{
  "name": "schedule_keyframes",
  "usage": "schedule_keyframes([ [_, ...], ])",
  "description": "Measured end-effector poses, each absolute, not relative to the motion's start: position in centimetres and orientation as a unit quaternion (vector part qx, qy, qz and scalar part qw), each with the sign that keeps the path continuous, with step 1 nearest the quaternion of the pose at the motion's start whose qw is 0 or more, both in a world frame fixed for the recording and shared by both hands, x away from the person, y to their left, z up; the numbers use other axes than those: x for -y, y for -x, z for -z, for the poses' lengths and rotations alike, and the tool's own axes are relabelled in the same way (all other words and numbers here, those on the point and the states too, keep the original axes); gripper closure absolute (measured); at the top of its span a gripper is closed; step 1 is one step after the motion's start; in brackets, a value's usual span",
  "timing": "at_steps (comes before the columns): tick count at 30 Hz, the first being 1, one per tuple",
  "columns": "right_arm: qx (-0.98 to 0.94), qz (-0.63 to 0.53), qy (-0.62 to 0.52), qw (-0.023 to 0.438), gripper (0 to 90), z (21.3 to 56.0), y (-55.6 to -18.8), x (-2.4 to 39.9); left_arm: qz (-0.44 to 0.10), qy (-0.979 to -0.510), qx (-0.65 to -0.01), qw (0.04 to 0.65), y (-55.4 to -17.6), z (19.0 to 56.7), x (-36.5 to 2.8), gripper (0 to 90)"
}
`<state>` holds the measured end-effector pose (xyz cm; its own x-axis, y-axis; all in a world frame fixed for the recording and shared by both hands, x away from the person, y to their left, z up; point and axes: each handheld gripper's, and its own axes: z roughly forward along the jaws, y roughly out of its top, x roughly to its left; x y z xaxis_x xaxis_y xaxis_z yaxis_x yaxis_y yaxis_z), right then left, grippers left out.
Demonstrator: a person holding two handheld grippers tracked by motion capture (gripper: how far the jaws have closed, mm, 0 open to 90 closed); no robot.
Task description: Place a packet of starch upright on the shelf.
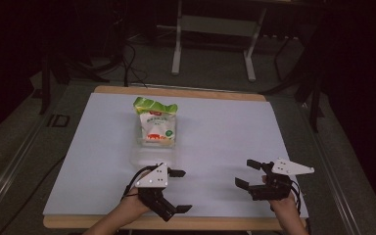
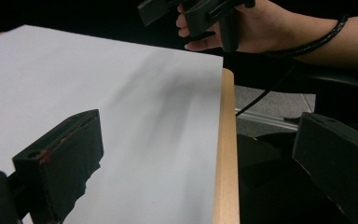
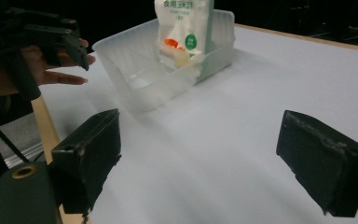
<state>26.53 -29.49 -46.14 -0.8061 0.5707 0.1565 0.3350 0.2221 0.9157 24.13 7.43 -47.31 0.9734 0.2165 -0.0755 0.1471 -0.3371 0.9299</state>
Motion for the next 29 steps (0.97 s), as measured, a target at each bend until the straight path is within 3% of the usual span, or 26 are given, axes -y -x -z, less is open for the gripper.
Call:
schedule_keyframes([
  [29,-0.798,-0.543,-0.229,0.123,14.3,48.9,-26.8,28.8,-0.019,-0.835,-0.087,0.543,-24.2,50.1,-7.0,2.0],
])
